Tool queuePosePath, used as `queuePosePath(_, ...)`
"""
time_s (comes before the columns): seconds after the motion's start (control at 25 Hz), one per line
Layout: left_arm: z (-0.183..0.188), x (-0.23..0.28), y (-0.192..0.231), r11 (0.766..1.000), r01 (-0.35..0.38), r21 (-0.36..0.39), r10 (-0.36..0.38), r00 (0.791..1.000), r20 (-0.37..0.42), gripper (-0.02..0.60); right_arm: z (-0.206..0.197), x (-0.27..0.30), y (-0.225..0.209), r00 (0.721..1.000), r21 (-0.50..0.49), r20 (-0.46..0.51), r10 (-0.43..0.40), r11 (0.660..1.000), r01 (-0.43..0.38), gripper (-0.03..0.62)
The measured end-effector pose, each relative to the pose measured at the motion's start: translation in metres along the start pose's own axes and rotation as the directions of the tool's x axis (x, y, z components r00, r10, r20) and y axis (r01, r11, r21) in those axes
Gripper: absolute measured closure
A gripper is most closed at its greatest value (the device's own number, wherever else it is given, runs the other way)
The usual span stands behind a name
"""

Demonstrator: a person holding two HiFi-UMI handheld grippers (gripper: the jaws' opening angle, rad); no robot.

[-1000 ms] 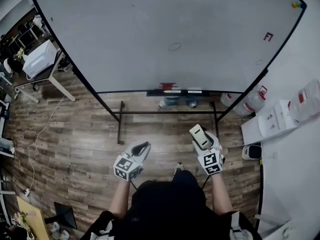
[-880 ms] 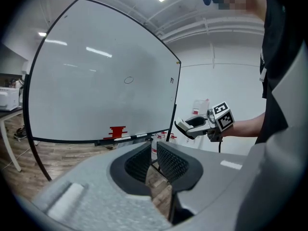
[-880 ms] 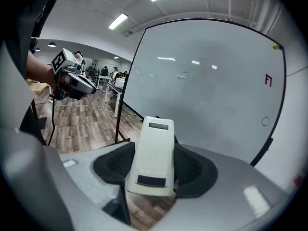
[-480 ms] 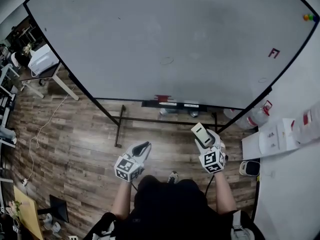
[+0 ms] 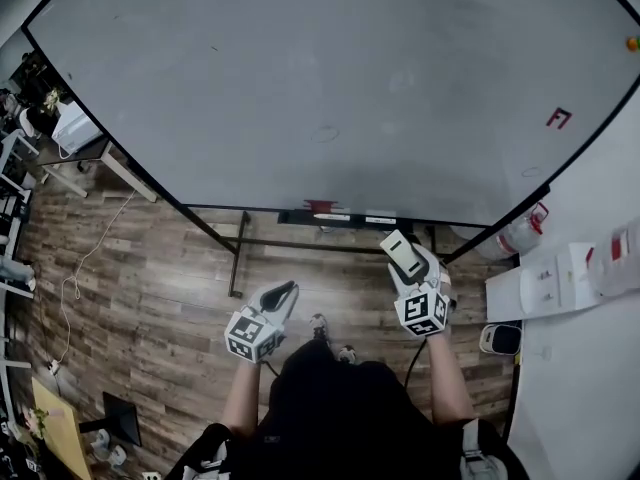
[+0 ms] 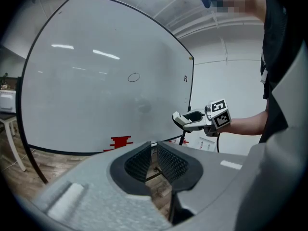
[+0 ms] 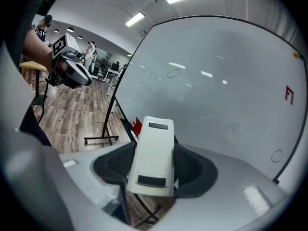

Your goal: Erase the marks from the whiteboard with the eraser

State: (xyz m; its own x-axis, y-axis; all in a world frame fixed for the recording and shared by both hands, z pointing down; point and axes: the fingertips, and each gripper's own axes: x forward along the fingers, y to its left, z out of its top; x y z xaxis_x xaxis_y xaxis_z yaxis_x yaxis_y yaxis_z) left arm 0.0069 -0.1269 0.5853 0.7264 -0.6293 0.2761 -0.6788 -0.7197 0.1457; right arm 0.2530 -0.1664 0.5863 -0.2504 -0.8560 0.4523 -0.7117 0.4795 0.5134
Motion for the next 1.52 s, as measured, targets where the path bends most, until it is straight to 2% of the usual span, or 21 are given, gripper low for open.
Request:
queuePosePath(0.32,0.032,0.042,0.056,0.999,0.041,0.018,-0.041,0.998,0.042,0.535,0.028,0.051,-0.028,0.997,-0.115,-0.032,-0.067,0.991,0.063,0.335)
queuePosePath(0.48,0.039,0.051,0.091,0.998,0.058,0.018,-0.059,0.997,0.048,0.537,0.053,0.08,-0.045,0.994,-0.092,-0.029,-0.11,0.99,0.107,0.335)
queuePosePath(0.6,0.031,0.055,0.115,0.997,0.072,0.001,-0.072,0.997,0.026,0.535,0.068,0.095,-0.057,0.986,-0.105,-0.024,-0.165,0.981,0.162,0.335)
queuePosePath(0.76,0.028,0.064,0.142,0.996,0.084,0.006,-0.084,0.996,0.025,0.537,0.096,0.109,-0.074,0.967,-0.178,0.023,-0.253,0.951,0.253,0.335)
queuePosePath(0.88,0.017,0.063,0.147,0.996,0.085,-0.036,-0.085,0.996,0.003,0.537,0.129,0.103,-0.083,0.942,-0.254,0.095,-0.321,0.907,0.335,0.336)
queuePosePath(0.96,0.015,0.066,0.154,0.996,0.079,-0.037,-0.079,0.997,-0.004,0.537,0.145,0.106,-0.091,0.928,-0.279,0.136,-0.347,0.885,0.372,0.338)
queuePosePath(1.12,0.024,0.072,0.16,0.998,0.068,-0.018,-0.067,0.997,0.029,0.537,0.16,0.113,-0.099,0.921,-0.31,0.16,-0.355,0.868,0.389,0.338)
queuePosePath(1.32,0.026,0.085,0.165,0.996,0.072,-0.047,-0.071,0.997,0.018,0.537,0.162,0.122,-0.105,0.917,-0.352,0.152,-0.369,0.847,0.399,0.338)
queuePosePath(1.52,0.026,0.091,0.168,0.996,0.078,-0.038,-0.077,0.997,0.025,0.537,0.17,0.127,-0.104,0.914,-0.345,0.171,-0.368,0.847,0.405,0.338)
